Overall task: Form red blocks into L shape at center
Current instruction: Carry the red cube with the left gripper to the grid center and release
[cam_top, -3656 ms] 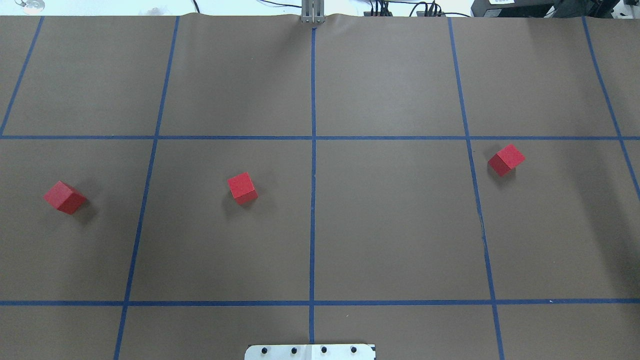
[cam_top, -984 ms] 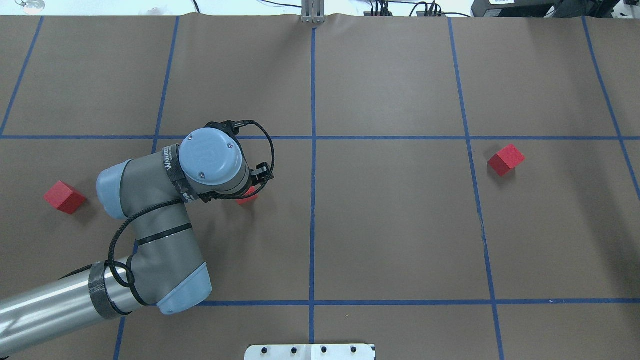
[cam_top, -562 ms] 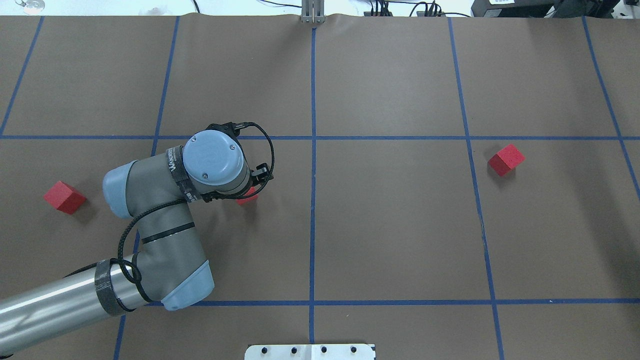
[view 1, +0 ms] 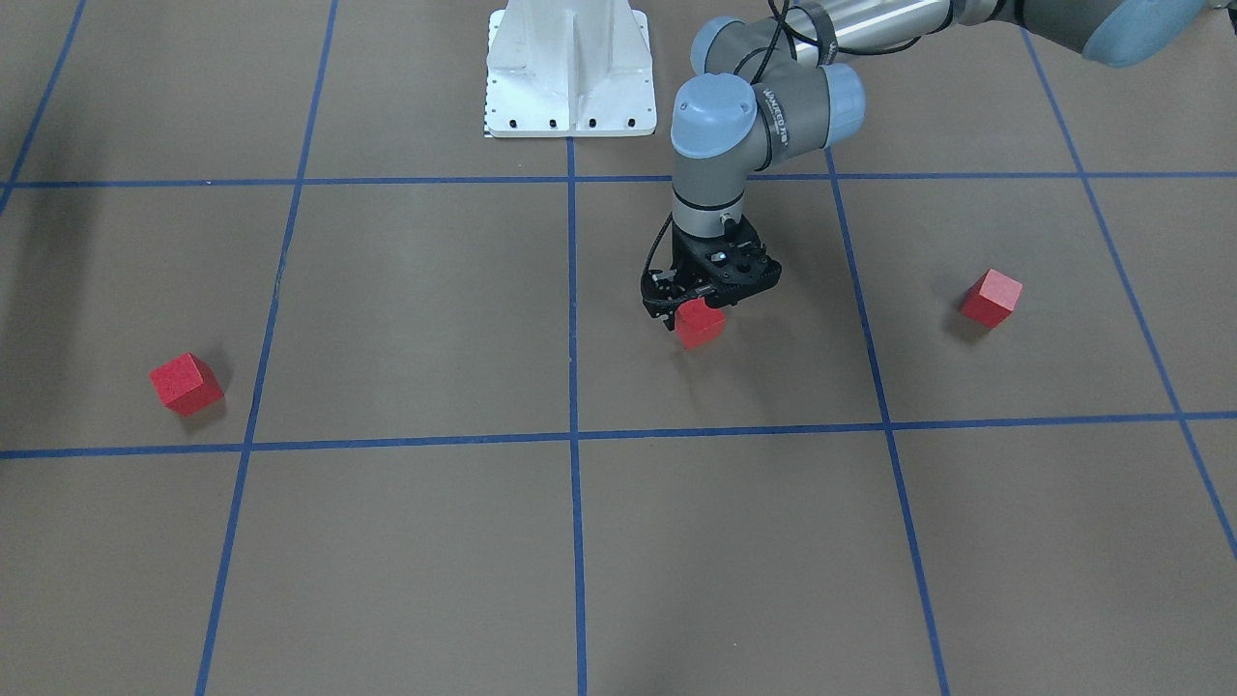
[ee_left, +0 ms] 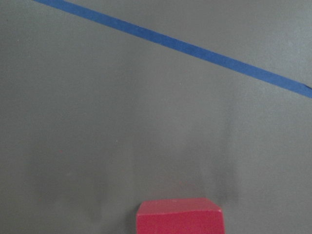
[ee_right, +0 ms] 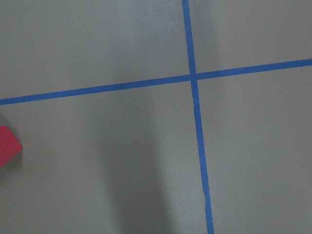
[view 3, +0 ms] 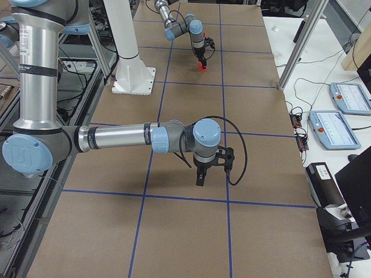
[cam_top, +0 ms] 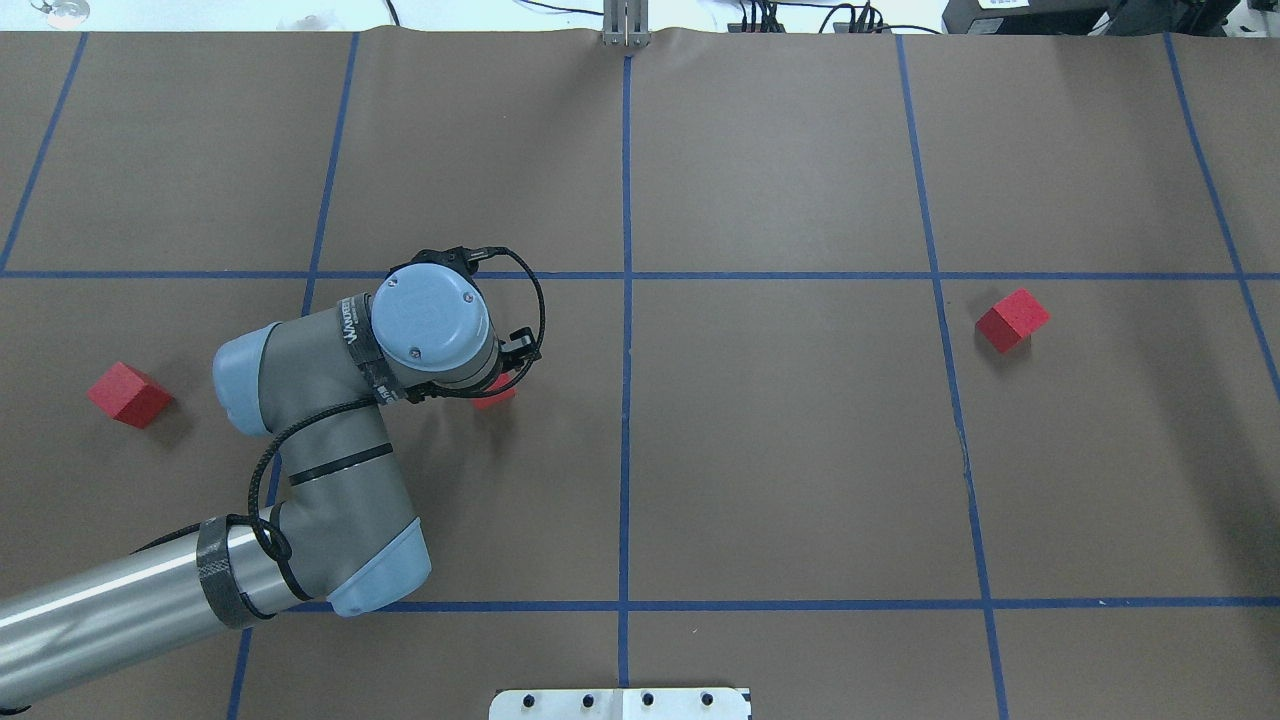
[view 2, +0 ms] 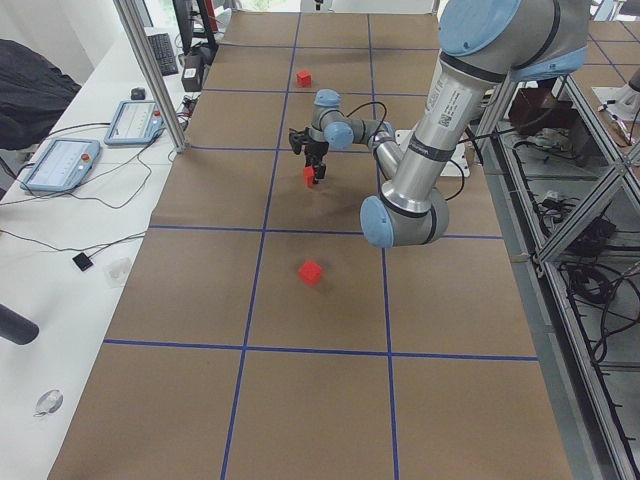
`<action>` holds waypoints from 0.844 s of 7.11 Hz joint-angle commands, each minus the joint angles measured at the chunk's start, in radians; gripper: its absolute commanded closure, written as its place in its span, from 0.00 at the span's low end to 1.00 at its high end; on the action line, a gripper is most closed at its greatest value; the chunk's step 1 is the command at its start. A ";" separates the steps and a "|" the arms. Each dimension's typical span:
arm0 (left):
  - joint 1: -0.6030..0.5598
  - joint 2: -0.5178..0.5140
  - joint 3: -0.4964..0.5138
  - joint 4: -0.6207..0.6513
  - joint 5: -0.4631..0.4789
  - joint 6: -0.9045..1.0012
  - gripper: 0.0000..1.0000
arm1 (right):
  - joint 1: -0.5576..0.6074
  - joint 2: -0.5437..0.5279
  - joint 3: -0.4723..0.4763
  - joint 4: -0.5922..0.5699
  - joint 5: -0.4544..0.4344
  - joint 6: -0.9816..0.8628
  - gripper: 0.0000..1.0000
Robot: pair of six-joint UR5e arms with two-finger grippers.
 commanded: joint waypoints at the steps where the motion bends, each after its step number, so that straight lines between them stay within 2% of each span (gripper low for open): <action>1: 0.000 -0.018 0.017 0.004 0.004 0.002 0.73 | -0.001 -0.001 -0.002 0.000 0.000 0.000 0.01; 2: -0.003 -0.024 0.023 0.008 0.004 0.003 1.00 | -0.001 -0.001 -0.002 0.000 0.000 0.000 0.01; 4: -0.022 -0.078 0.020 0.016 0.002 0.076 1.00 | 0.001 -0.001 -0.002 0.000 0.000 -0.002 0.01; 6: -0.025 -0.189 0.104 0.013 0.005 0.214 1.00 | -0.001 0.000 -0.002 0.000 0.000 0.000 0.01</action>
